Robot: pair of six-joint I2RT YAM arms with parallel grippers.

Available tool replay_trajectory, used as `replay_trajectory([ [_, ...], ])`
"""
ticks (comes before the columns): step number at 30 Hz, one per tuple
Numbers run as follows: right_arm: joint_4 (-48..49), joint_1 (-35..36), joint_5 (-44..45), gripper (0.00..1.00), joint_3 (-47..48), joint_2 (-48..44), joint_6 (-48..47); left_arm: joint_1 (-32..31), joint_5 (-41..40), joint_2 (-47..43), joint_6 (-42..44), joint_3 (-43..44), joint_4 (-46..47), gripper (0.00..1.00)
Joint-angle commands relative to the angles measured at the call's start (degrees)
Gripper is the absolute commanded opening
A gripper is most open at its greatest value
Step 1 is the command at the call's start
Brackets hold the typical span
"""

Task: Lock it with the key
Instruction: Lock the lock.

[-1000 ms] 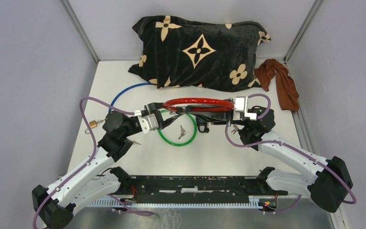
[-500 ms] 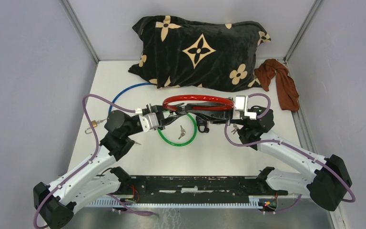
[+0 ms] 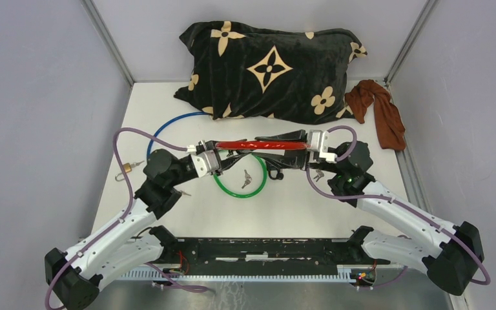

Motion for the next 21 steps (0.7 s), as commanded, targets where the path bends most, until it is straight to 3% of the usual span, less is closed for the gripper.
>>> replay_trajectory([
  [1, -17.2, 0.0, 1.0, 0.47, 3.3, -1.1, -7.7, 0.3, -4.6, -2.6, 3.8, 0.7, 3.0, 0.02],
  [11, -26.1, -1.8, 4.1, 0.69, 4.3, -4.2, -9.6, 0.3, -6.4, -4.0, 5.4, 1.1, -1.6, 0.02],
  [21, -44.5, -2.0, 6.7, 0.71, 4.3, -12.4, -11.5, 0.3, -9.7, -4.6, 6.3, 2.2, -7.1, 0.02],
])
